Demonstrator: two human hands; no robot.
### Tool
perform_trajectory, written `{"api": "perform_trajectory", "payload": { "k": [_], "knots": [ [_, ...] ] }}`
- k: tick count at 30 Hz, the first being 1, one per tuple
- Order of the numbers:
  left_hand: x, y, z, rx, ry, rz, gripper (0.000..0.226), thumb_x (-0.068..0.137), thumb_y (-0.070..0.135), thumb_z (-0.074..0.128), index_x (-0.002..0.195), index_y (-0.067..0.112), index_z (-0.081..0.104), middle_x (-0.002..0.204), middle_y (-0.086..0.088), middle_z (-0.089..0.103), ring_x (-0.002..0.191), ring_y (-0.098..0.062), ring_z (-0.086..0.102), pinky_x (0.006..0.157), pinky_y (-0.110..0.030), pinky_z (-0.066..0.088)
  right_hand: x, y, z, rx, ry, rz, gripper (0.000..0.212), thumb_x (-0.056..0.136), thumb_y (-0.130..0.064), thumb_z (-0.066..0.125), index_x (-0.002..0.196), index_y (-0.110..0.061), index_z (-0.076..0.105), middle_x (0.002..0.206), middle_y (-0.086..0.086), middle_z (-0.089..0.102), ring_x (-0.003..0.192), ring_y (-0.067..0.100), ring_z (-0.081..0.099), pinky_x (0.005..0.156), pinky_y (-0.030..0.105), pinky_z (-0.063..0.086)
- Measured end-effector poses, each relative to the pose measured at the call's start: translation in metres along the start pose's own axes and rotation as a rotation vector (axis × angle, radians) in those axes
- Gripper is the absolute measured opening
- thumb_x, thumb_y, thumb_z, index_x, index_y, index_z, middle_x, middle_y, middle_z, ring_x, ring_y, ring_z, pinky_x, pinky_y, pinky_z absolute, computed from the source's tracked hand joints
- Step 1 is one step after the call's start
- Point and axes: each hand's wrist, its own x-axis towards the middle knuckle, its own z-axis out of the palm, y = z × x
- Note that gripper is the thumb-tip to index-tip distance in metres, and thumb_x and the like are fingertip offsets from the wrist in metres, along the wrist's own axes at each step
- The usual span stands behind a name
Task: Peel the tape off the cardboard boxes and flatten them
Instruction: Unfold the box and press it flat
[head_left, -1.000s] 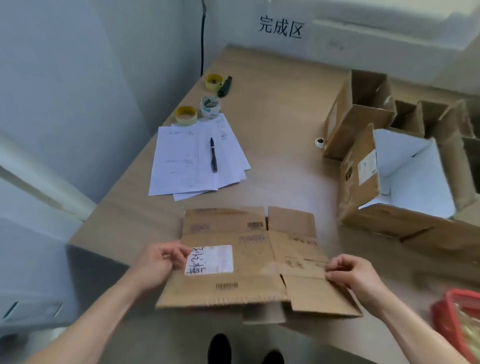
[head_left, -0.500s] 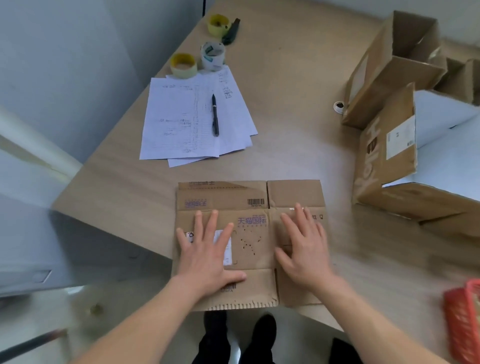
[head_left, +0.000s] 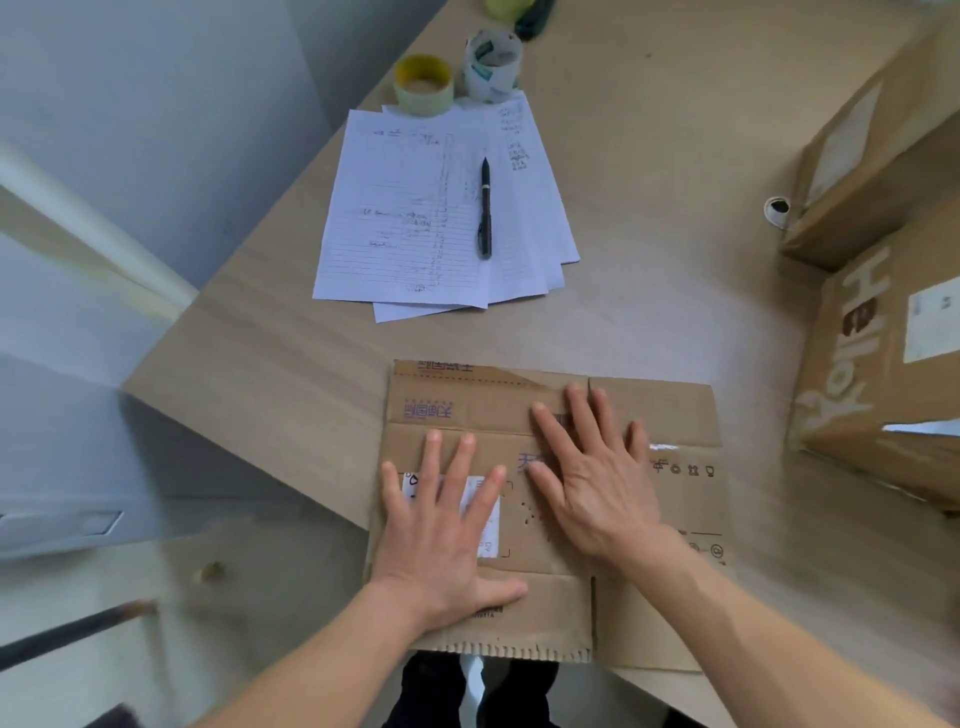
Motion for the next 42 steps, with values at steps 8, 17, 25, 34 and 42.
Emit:
{"api": "perform_trajectory", "payload": {
  "k": [8, 17, 25, 34, 42],
  "knots": [
    [0.000, 0.000, 0.000, 0.003, 0.043, -0.053, 0.111, 0.059, 0.095, 0.041, 0.145, 0.027, 0.051, 0.160, -0.009, 0.033, 0.147, -0.038, 0.027, 0.101, -0.075, 0.031, 0.000, 0.003, -0.004, 0.096, -0.021, 0.026, 0.065, 0.094, -0.070, 0.016, 0.154, -0.048, 0.007, 0.166, -0.014, -0.009, 0.153, 0.016, -0.009, 0.117, 0.054, 0.004],
    [-0.040, 0.000, 0.000, -0.175, -0.005, -0.661, 0.116, 0.060, 0.101, 0.025, 0.150, 0.028, 0.037, 0.162, -0.004, 0.008, 0.151, -0.027, 0.000, 0.110, -0.056, 0.034, -0.058, 0.064, -0.008, 0.213, 0.093, 0.147, 0.069, 0.092, -0.062, 0.035, 0.154, -0.034, 0.030, 0.167, 0.007, 0.004, 0.154, 0.029, 0.000, 0.118, 0.057, 0.013],
    [-0.045, 0.020, -0.007, -0.224, -0.085, -0.759, 0.109, 0.067, 0.091, 0.046, 0.154, 0.036, 0.012, 0.161, -0.005, -0.004, 0.143, -0.033, 0.019, 0.102, -0.043, 0.044, -0.082, 0.078, 0.000, 0.254, 0.062, 0.266, 0.066, 0.094, -0.055, 0.053, 0.153, -0.032, 0.035, 0.165, 0.011, 0.014, 0.151, 0.032, 0.012, 0.117, 0.052, 0.018],
    [-0.109, 0.037, -0.044, -0.565, 0.142, -0.915, 0.090, 0.070, 0.072, 0.069, 0.146, 0.050, 0.025, 0.103, 0.016, 0.036, 0.077, -0.005, 0.047, 0.065, -0.026, 0.035, -0.096, 0.071, -0.034, 0.636, 0.072, 0.685, 0.066, 0.087, -0.047, 0.068, 0.139, -0.011, 0.051, 0.136, 0.016, 0.056, 0.124, 0.037, 0.052, 0.097, 0.046, 0.043],
    [-0.259, -0.011, -0.058, -0.700, 0.421, -1.058, 0.096, 0.062, 0.061, 0.085, 0.143, 0.050, 0.034, 0.108, 0.015, 0.044, 0.087, -0.004, 0.049, 0.072, -0.028, 0.043, -0.140, -0.028, -0.068, 1.028, -0.229, 0.381, 0.060, 0.070, -0.011, 0.088, 0.117, -0.016, 0.052, 0.095, 0.006, 0.073, 0.079, 0.024, 0.072, 0.066, 0.036, 0.053]
  ]
}}
